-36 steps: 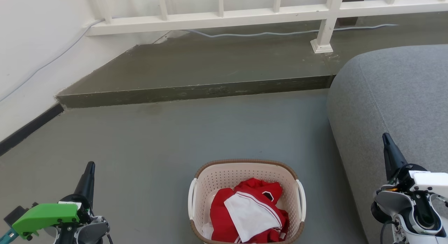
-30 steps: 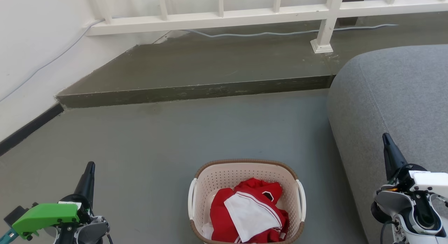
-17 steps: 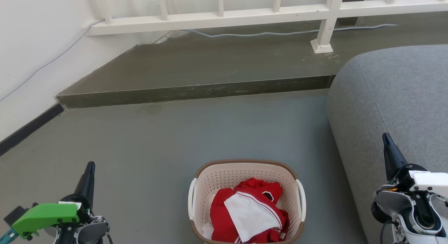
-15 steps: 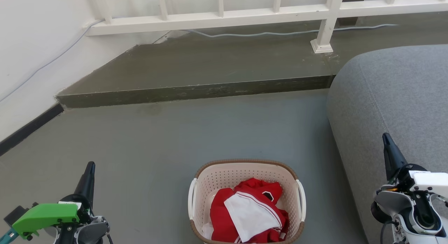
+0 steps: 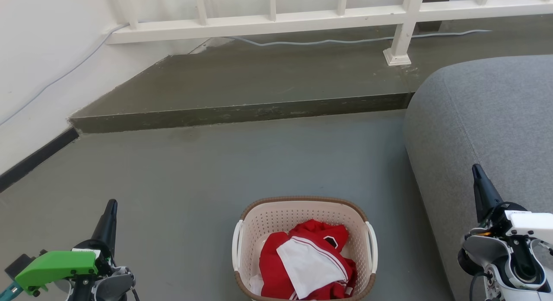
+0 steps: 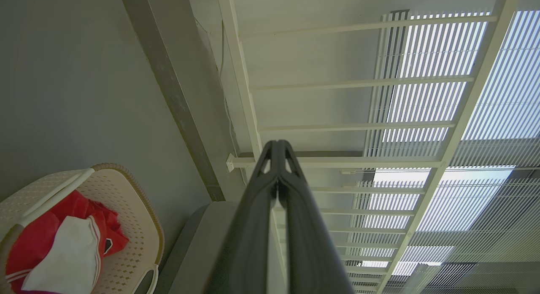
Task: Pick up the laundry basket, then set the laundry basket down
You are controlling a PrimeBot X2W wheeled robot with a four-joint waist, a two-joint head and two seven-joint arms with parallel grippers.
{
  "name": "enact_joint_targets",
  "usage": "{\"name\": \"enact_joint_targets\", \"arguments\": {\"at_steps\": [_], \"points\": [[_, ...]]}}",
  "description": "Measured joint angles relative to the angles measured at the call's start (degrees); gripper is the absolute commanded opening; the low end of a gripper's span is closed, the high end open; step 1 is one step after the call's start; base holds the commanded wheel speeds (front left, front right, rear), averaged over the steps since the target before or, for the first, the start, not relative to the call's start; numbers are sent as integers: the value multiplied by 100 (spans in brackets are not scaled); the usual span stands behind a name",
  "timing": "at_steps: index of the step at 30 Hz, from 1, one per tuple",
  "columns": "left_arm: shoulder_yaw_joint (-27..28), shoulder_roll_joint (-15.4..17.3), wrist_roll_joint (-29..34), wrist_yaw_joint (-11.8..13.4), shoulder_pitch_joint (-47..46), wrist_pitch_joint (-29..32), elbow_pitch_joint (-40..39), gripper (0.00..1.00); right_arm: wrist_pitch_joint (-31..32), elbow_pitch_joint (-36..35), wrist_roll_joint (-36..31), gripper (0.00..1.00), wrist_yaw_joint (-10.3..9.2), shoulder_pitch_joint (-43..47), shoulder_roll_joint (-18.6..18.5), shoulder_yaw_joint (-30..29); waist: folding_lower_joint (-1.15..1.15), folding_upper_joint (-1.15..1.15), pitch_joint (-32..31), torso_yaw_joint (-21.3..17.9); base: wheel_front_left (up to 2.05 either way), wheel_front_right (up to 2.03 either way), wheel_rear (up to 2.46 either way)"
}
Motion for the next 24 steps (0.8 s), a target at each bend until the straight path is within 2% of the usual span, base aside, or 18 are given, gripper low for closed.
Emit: {"name": "enact_joint_targets", "arguments": {"at_steps": [16, 17, 24], "points": [[2, -1, 0, 0, 0, 0, 0, 0, 0, 0, 0, 0, 0, 0, 0, 0, 0, 0, 0, 0, 0, 0, 0], [-1, -4, 0, 1, 7, -1, 21, 100, -1, 22, 0, 100, -5, 11, 3, 2, 0, 0, 0, 0, 0, 0, 0], [-60, -136, 0, 5, 251, -9, 282, 100, -7, 270, 0, 100, -10, 293, 151, 49, 0, 0, 2, 0, 0, 0, 0]]}}
